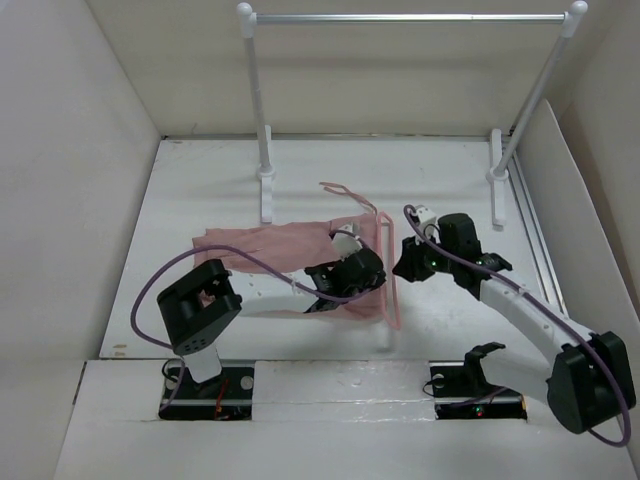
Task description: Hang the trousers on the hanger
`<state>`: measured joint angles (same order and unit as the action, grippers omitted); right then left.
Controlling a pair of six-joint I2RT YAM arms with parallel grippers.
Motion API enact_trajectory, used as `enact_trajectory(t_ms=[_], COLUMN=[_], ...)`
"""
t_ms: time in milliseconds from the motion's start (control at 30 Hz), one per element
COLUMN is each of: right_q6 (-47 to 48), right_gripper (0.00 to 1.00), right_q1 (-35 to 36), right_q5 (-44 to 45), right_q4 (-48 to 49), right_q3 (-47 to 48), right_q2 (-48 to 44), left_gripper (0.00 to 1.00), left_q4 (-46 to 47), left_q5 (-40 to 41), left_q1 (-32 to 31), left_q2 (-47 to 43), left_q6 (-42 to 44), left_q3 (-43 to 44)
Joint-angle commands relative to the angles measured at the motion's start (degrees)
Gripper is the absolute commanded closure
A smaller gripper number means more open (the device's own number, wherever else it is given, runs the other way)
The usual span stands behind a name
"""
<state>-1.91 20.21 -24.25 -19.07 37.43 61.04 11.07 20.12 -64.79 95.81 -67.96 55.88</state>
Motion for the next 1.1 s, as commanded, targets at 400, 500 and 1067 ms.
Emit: enact_trajectory(t_ms=[400, 500, 1067], right_q6=[-3.54, -3.62, -5.15], right_gripper=[0.55, 0.44, 0.51], right_q1=[-2.01, -2.01, -4.39], right_q5=[-5.99, -6.07, -2.94], right_q4=[23.38, 24.51, 24.3], right_q3=[3.35, 3.88, 2.8], right_q2=[23.76, 25.62, 22.85], left_gripper=[1.0, 1.0, 1.0], left_q4=[3.08, 3.08, 1.49], left_q5=[7.04, 7.04, 7.13], left_q1=[-0.16, -0.16, -0.16], left_q2=[6.93, 7.46, 8.16], left_q6=[-8.94, -9.29, -9.29], left_q3=[-0.59, -0.77, -1.64])
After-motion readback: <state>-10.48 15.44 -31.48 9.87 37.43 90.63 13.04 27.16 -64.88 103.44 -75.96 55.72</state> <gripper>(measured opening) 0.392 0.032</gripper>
